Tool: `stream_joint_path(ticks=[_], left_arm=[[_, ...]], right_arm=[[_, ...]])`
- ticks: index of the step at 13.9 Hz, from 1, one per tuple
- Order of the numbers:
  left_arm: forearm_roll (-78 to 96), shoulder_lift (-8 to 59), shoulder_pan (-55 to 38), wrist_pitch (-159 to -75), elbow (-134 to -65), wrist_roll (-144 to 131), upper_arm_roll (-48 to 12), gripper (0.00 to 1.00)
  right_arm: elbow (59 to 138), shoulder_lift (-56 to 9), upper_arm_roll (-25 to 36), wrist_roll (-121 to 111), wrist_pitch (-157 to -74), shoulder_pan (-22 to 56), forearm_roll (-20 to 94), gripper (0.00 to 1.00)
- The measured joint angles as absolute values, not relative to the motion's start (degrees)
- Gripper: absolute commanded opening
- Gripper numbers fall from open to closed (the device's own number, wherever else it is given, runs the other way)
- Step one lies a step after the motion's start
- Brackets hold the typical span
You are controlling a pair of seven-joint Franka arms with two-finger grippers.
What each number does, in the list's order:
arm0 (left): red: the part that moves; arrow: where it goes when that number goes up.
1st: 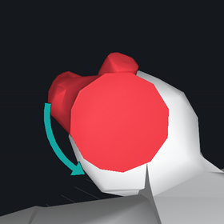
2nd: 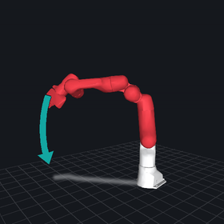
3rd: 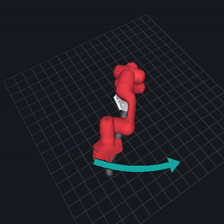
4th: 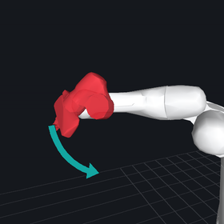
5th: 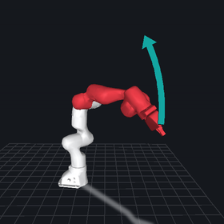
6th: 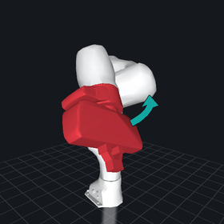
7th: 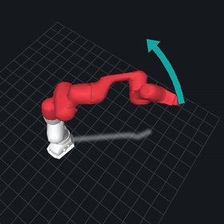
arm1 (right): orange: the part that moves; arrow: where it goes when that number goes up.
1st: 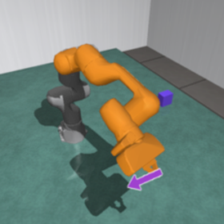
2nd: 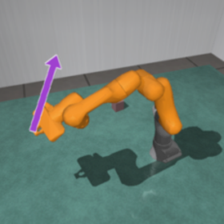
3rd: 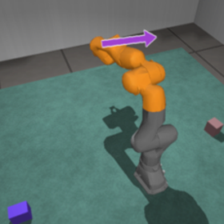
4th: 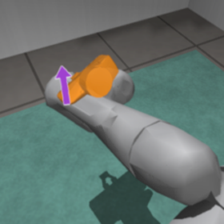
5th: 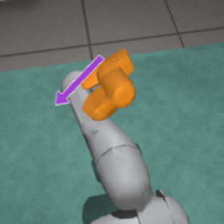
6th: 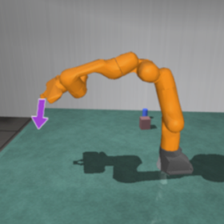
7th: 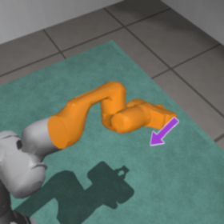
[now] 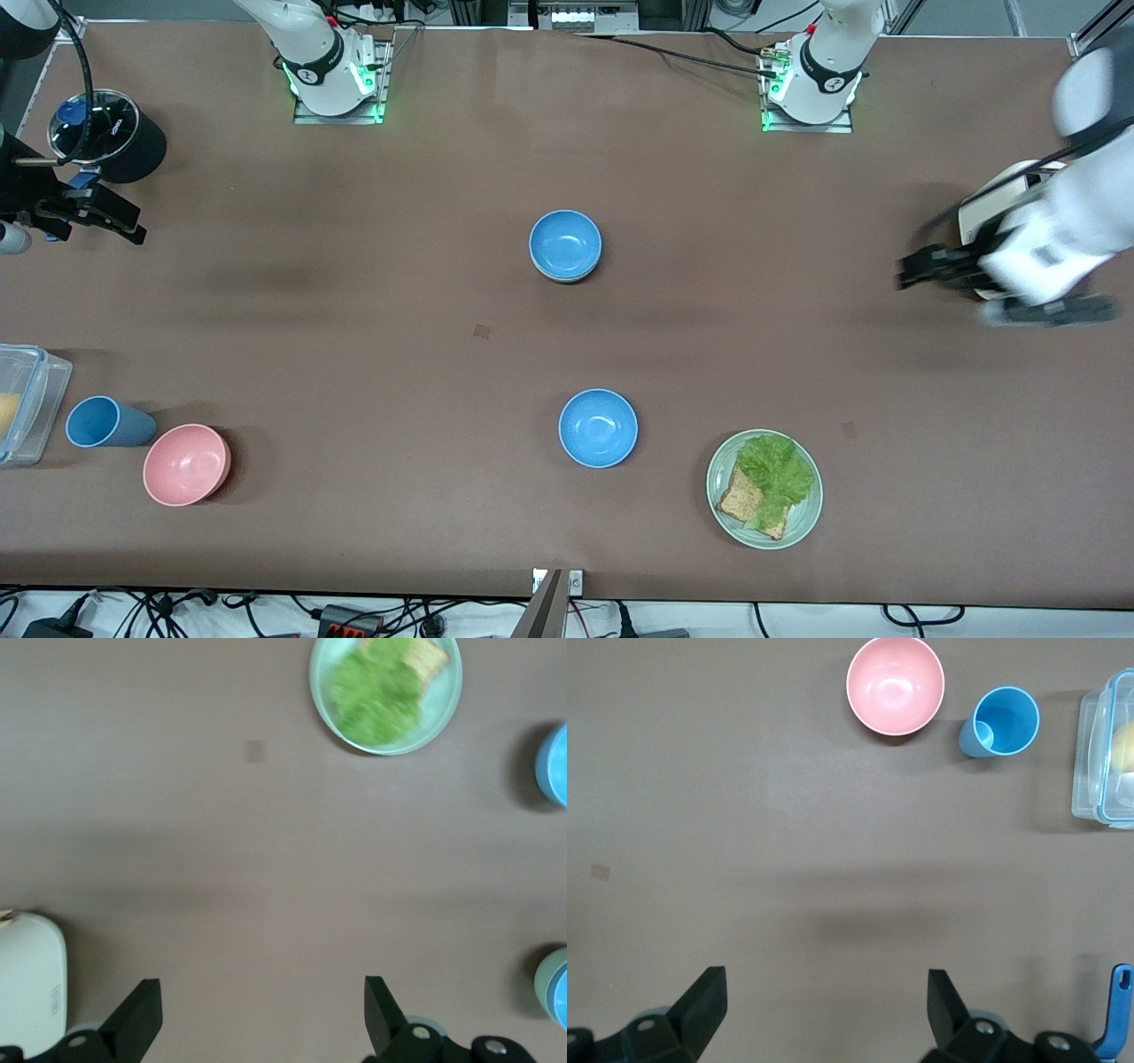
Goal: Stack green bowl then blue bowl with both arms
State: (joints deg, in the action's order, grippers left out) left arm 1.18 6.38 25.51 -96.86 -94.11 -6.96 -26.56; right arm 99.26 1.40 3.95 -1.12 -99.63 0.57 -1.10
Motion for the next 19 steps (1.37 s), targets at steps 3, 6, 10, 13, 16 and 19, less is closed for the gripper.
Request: stream_joint_path(ticks=[3,6,10,13,16,19], left_arm=[[2.73,1.4,16.05,-92.56,-94.23,-6.0,-11.97,1.0],[2.89,0.82,12.72,-90.87,-94.5,-2.82,-9.31,1.0],[2.89,0.02,7.37,-90.04,-95.38,-3.44,-7.13,1.0],[2.89,-0.35,7.37,-89.41,-95.66,-3.22,-6.53,1.0],[2.89,-0.35,7.35,-89.41,-95.67,-3.21,-6.53,1.0],[2.89,-0.35,7.25,-89.41,-95.67,-3.21,-6.58,1.0]], right_arm=[[99.25,1.4,3.96,-1.12,-99.63,0.57,-1.1,1.0],[99.25,1.4,4.0,-1.12,-99.63,0.57,-1.1,1.0],[99.25,1.38,4.04,-1.12,-99.63,0.57,-1.1,1.0],[99.25,1.38,4.05,-1.12,-99.63,0.57,-1.1,1.0],[99.25,1.38,4.05,-1.12,-99.63,0.57,-1.1,1.0],[99.25,1.38,4.06,-1.12,-99.63,0.53,-1.1,1.0]])
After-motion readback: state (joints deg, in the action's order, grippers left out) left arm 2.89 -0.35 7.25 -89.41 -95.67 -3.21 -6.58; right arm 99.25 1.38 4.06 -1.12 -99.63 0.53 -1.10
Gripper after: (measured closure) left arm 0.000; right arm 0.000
